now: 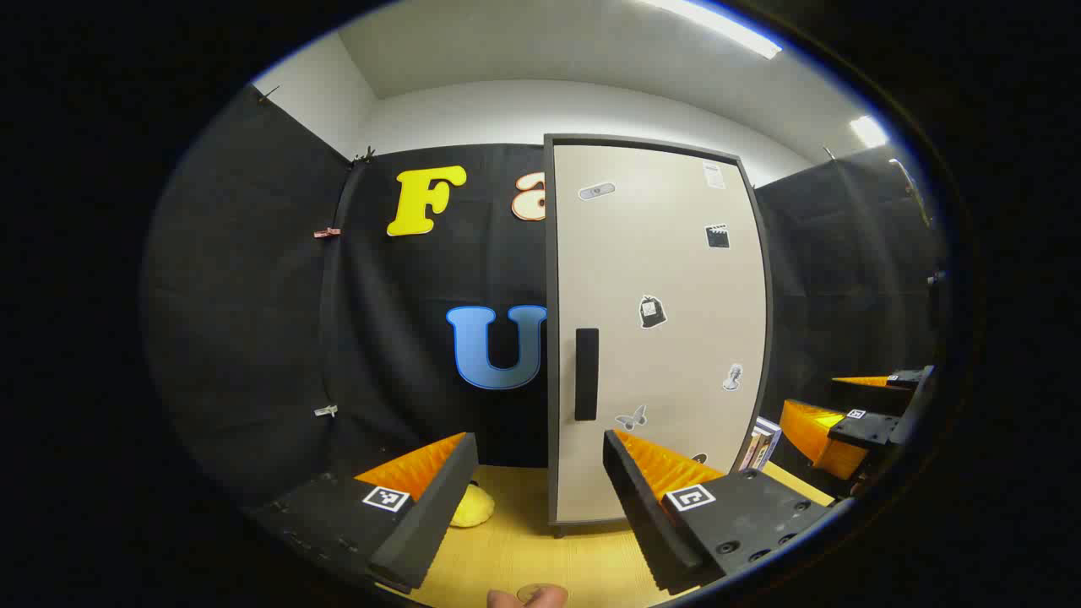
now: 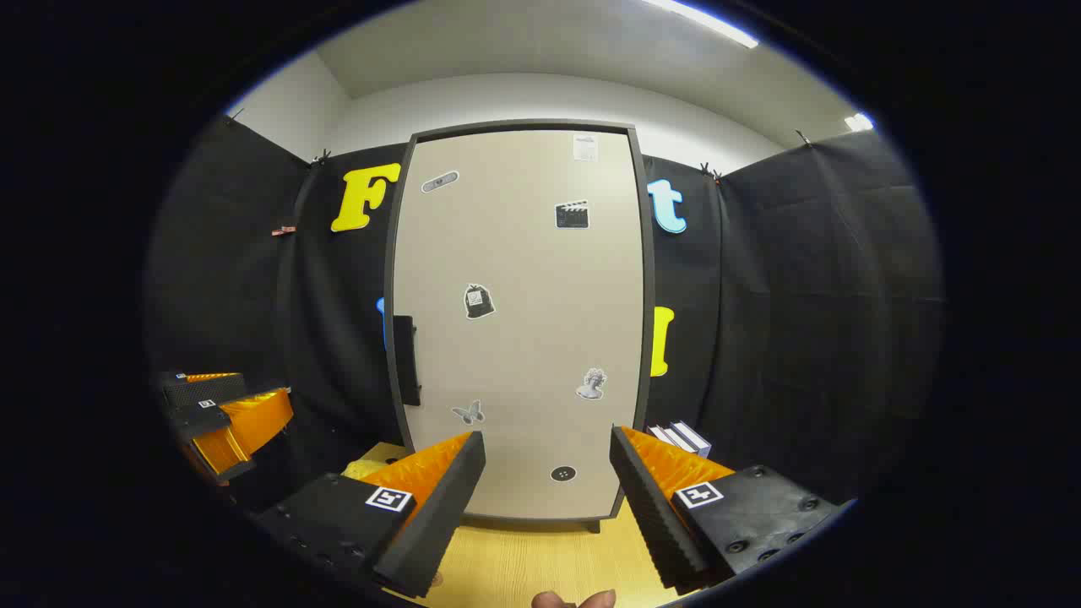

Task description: Open the cabinet door with the right hand, grasp the bottle in the cabinet with the left hand and place it on the coaster, then close the cabinet door with the right hand.

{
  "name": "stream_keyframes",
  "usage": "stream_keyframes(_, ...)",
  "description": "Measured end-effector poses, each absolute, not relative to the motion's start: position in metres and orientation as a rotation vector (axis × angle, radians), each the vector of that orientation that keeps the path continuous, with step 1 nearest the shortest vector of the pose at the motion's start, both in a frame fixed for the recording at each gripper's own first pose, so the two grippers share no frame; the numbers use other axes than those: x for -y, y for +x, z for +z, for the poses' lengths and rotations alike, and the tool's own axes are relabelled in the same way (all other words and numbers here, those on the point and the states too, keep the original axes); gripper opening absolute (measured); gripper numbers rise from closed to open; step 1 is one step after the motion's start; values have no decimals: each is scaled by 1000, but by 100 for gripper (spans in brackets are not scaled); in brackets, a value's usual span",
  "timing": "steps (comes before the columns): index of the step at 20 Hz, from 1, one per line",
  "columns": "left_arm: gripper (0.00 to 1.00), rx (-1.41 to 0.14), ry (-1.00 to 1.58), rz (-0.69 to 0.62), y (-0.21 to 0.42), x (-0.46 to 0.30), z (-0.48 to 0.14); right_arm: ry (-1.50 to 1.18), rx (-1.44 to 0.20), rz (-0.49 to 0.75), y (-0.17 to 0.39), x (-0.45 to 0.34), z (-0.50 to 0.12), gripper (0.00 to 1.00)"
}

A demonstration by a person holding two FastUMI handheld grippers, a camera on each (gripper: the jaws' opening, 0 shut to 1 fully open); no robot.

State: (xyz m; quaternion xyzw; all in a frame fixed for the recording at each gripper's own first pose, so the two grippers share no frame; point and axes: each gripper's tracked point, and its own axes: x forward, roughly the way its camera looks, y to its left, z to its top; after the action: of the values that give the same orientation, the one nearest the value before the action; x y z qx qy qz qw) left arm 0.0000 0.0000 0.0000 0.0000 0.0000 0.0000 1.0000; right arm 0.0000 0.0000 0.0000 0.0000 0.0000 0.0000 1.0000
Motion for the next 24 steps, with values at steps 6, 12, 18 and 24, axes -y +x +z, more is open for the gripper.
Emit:
stream_keyframes(6,94,-2,2,12,0,-8,-1,9,-4,4,1,-3,0,97)
stream_keyframes(12,94,0,6,11,1,-12,-1,12,2,0,4,-5,3,96)
stream_keyframes(18,94,2,14,12,3,-18,0,4,-1,15,6,-13,2,97)
stream_keyframes(24,95,6,9,23,4,-31,0,3,20,48,20,-37,13,97)
